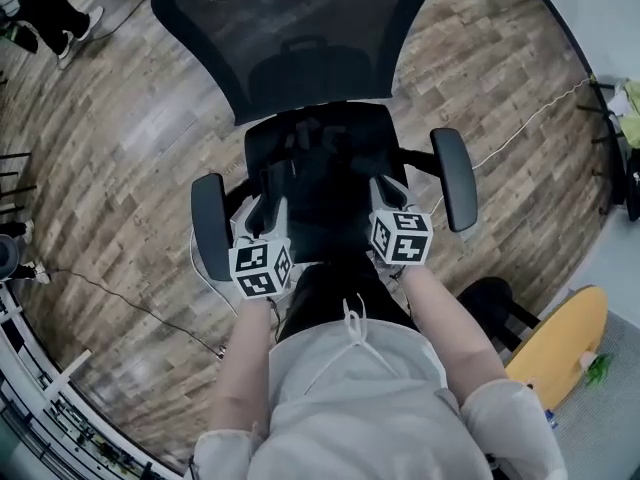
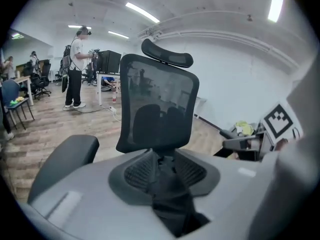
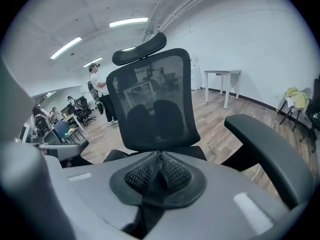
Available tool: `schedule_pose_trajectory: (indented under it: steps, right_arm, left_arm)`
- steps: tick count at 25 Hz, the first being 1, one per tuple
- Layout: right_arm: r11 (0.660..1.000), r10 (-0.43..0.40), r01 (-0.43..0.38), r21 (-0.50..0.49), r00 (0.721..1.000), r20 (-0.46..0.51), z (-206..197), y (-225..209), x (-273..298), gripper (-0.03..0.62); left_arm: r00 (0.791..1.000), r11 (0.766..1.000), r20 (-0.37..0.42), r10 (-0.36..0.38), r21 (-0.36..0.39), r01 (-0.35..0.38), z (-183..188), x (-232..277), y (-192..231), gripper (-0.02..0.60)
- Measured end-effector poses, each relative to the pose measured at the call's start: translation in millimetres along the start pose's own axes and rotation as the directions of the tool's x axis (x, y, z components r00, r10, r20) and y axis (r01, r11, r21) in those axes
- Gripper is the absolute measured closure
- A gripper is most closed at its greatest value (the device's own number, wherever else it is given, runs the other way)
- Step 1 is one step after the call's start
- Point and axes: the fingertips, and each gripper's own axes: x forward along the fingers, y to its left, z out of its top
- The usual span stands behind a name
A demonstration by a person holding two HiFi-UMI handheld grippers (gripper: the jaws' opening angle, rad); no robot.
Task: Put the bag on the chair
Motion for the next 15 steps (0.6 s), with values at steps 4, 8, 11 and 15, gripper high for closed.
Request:
schedule_pose_trajectory:
  steps: [4,8,11,15]
  right_arm:
    - [1.000,0.029,-0.028,-0.008,0.999,0.042,31,13,-23,0.594]
    - [0.994,0.067,-0.057,-0.093,0.991,0.114,70,31,-51,0.594]
    - [0.984,0.107,-0.079,-0.162,0.978,0.178,103,44,-75,0.594]
    - [0.970,0.150,-0.090,-0.227,0.952,0.265,146,55,-109,0.594]
  left_arm:
    - [0.999,1.000,0.044,0.012,0.020,-0.013,32,-19,-8,0.567]
    - [0.994,0.999,0.106,-0.018,0.028,0.015,72,-41,-22,0.575]
    - [0.986,0.997,0.159,-0.048,0.060,0.039,108,-61,-35,0.575]
    - [0.958,0.986,0.255,-0.128,0.140,0.094,160,-94,-64,0.575]
